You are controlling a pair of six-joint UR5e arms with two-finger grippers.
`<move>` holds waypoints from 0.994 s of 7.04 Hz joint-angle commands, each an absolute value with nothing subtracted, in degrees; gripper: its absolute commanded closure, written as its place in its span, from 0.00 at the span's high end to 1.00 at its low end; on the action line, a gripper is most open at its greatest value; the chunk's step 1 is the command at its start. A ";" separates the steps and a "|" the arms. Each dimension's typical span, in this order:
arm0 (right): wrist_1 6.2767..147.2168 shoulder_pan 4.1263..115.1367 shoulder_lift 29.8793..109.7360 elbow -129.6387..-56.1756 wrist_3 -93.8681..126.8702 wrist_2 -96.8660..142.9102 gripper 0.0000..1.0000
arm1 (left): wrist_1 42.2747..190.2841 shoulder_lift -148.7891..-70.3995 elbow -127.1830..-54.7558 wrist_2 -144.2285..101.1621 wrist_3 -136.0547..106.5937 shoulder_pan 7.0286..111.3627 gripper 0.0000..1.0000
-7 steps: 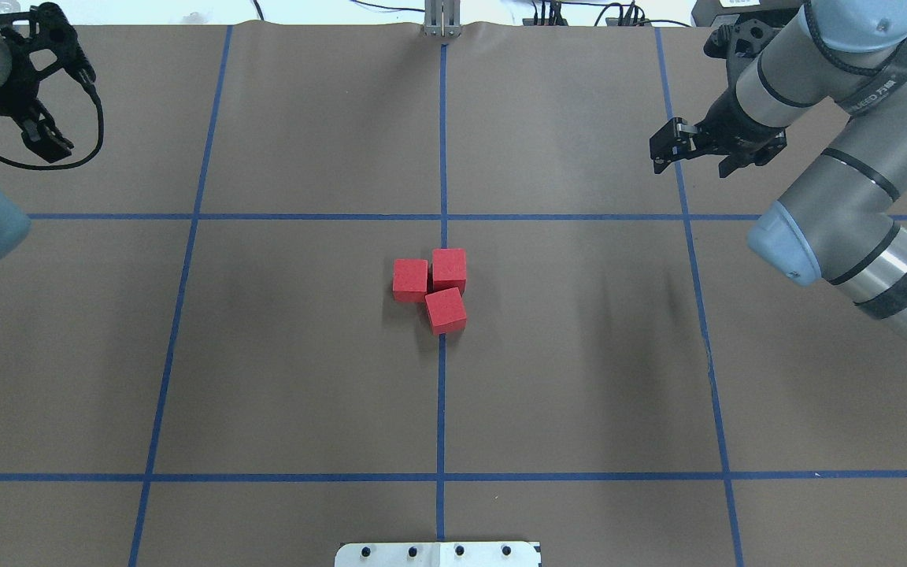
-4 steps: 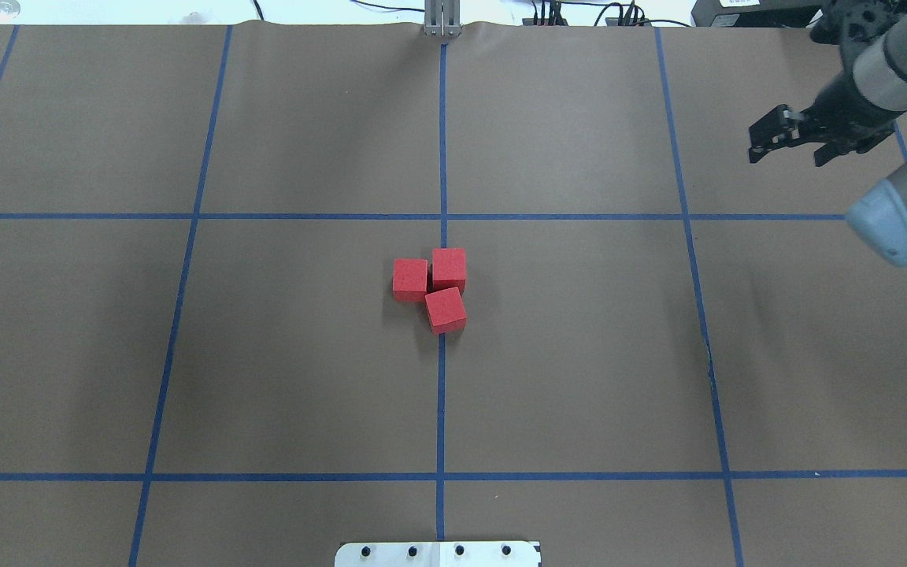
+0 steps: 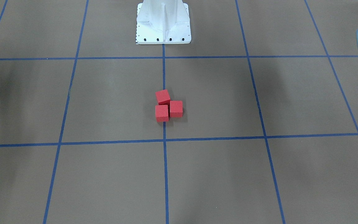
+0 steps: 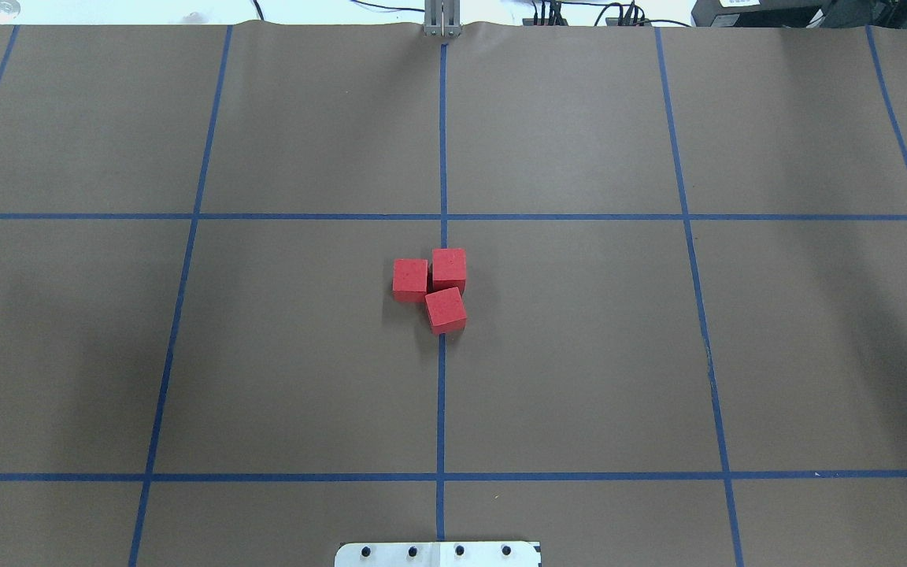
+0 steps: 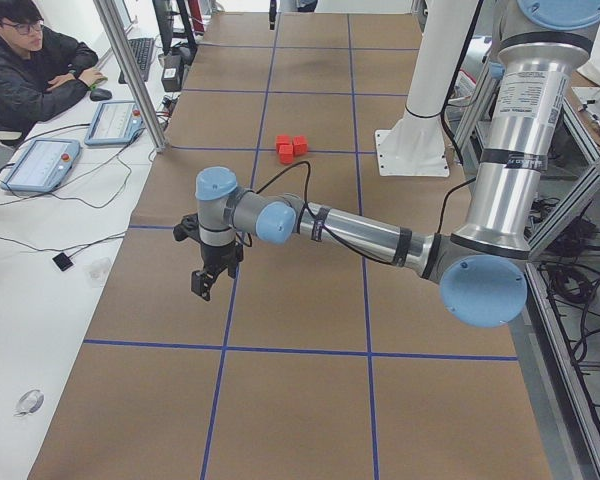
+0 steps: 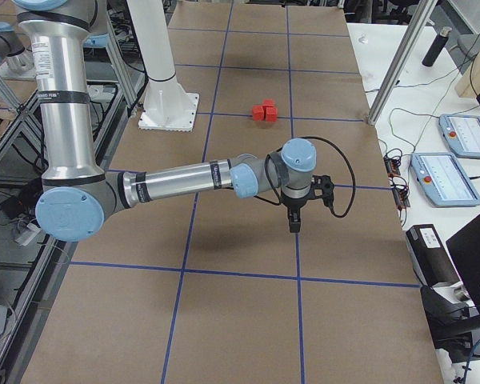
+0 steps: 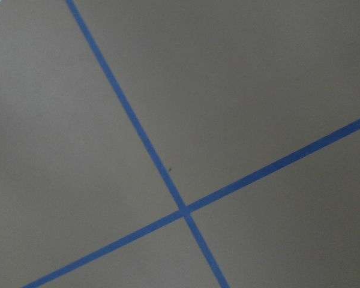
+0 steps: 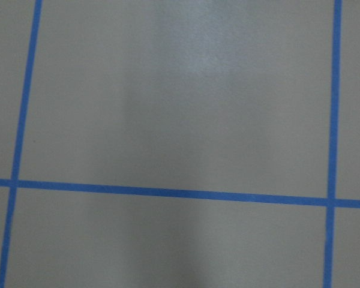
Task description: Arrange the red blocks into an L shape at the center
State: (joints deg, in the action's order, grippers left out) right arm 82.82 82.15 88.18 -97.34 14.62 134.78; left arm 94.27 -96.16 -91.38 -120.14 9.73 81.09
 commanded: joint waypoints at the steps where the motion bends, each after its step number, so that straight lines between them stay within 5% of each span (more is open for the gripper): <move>1: 83.14 86.47 91.92 -97.29 9.76 136.48 0.99 | 93.69 -95.80 -87.04 -128.86 9.67 86.63 1.00; 7: 89.98 91.23 94.49 -100.45 9.58 137.81 0.99 | 93.78 -95.27 -85.78 -132.19 9.14 88.77 1.00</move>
State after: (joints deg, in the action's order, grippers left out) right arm 86.92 90.69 94.87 -99.20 9.61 137.85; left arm 93.78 -95.29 -85.81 -132.21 9.29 88.71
